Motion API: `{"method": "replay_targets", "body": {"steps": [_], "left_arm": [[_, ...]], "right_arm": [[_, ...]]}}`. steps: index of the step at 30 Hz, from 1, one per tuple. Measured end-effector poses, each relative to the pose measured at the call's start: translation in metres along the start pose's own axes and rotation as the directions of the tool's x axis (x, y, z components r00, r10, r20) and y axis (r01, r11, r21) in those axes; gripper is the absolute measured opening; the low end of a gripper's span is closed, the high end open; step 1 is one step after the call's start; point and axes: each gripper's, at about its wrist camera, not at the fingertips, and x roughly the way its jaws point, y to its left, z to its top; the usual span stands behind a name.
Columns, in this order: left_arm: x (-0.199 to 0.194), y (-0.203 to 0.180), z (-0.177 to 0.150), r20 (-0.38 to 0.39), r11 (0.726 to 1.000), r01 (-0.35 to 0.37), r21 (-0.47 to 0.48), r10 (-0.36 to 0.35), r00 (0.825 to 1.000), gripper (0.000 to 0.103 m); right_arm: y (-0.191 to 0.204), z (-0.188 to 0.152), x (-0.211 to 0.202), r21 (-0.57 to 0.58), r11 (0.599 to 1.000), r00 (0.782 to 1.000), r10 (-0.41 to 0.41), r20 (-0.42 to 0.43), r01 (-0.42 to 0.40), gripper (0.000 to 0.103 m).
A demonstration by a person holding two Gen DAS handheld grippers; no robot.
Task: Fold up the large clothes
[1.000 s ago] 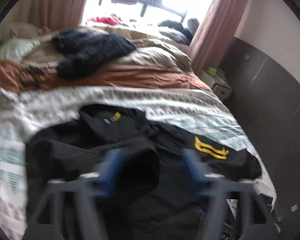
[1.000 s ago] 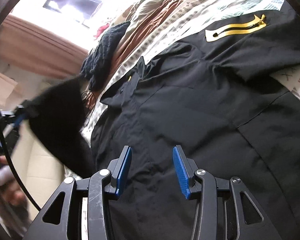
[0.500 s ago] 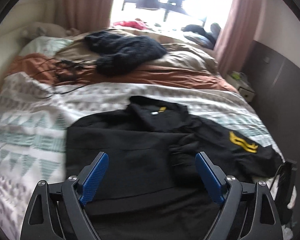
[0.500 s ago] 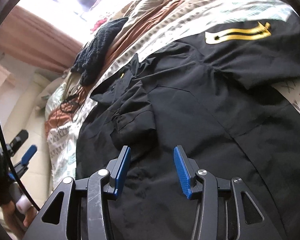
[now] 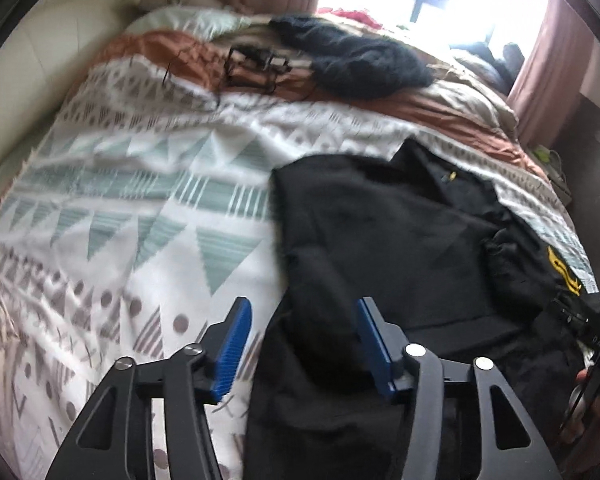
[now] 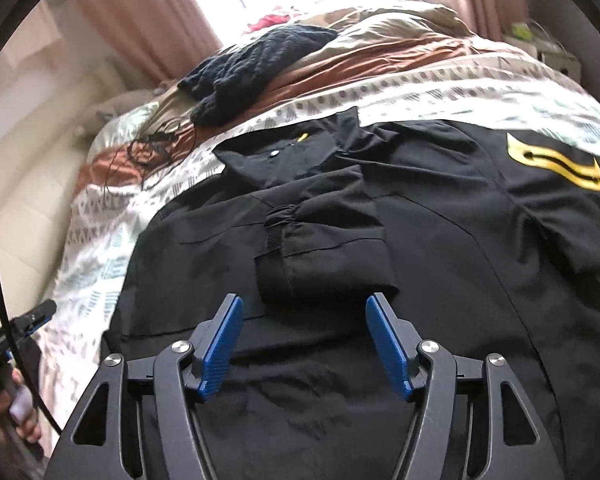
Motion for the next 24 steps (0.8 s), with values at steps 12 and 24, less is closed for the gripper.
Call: {"method": "replay_targets", "body": {"steps": [12,24], "left_arm": [[0.041,0.024,-0.027,-0.120,1.000,0.002,0.026,0.001,0.993,0.033],[0.065,0.014,-0.025,-0.156,0.998,-0.046,0.043,0.052,0.986,0.027]], "right_arm": [[0.030,0.005,0.063,-0.092,0.994,0.994,-0.072,-0.076,0.065,0.064],[0.021,0.001,0.083,-0.066,0.993,0.990,-0.101,-0.099,0.095,0.036]]}}
